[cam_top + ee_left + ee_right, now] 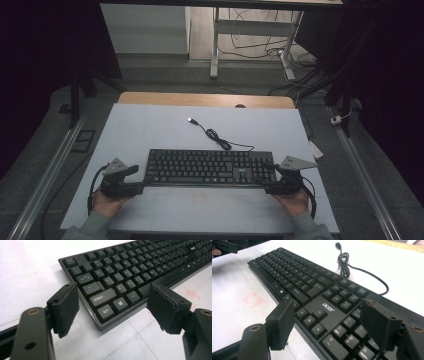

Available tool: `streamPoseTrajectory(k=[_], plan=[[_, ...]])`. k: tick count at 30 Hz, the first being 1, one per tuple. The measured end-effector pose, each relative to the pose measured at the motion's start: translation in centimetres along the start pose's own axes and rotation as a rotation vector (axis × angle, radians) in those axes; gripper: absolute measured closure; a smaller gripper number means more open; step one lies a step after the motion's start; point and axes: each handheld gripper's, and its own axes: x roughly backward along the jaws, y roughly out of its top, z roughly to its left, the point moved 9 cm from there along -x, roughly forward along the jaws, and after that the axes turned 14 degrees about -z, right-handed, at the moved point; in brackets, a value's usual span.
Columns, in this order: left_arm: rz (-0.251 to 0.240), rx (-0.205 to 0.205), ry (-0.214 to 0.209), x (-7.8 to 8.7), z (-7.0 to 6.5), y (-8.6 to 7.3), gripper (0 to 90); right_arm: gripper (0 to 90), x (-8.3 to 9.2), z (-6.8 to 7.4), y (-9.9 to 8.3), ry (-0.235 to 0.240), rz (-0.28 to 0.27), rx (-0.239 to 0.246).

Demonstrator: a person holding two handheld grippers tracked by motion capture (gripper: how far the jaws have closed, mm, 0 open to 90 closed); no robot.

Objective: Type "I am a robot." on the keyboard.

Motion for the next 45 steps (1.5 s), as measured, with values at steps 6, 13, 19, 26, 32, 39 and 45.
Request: streamPoseTrajectory(k=[6, 13, 19, 26, 32, 39, 45], plan=[[-0.009, 0.006, 0.005, 0.1, 0.2, 0.1, 25.5, 29.1, -1.4, 0.7, 0.3, 0.013, 0.009, 0.004], [-0.014, 0.005, 0.003, 0.1, 0.2, 0.5, 26.1, 29.8, -3.7, 1.9, 0.9, 0.039, 0.016, 0.014], [-0.011, 0.016, 0.011, -0.4, 0.6, 0.9, 26.8, 29.9, -6.0, 3.4, 1.4, 0.078, 0.031, 0.031], [0.000, 0.028, 0.010, -0.4, 0.6, 1.4, 27.5, 29.9, -7.3, 4.1, 2.1, 0.089, 0.033, 0.035], [0.027, 0.011, -0.012, -1.1, -0.1, 2.7, 29.6, 30.1, -8.1, 4.5, 2.6, 0.102, 0.036, 0.024], [0.060, -0.013, -0.001, -2.0, -0.2, 3.3, 33.6, 30.2, -9.6, 4.8, 3.2, 0.111, 0.048, 0.021], [0.091, -0.047, 0.013, -2.7, 0.0, 2.8, 40.3, 30.6, -12.1, 5.2, 3.1, 0.116, 0.066, 0.021]])
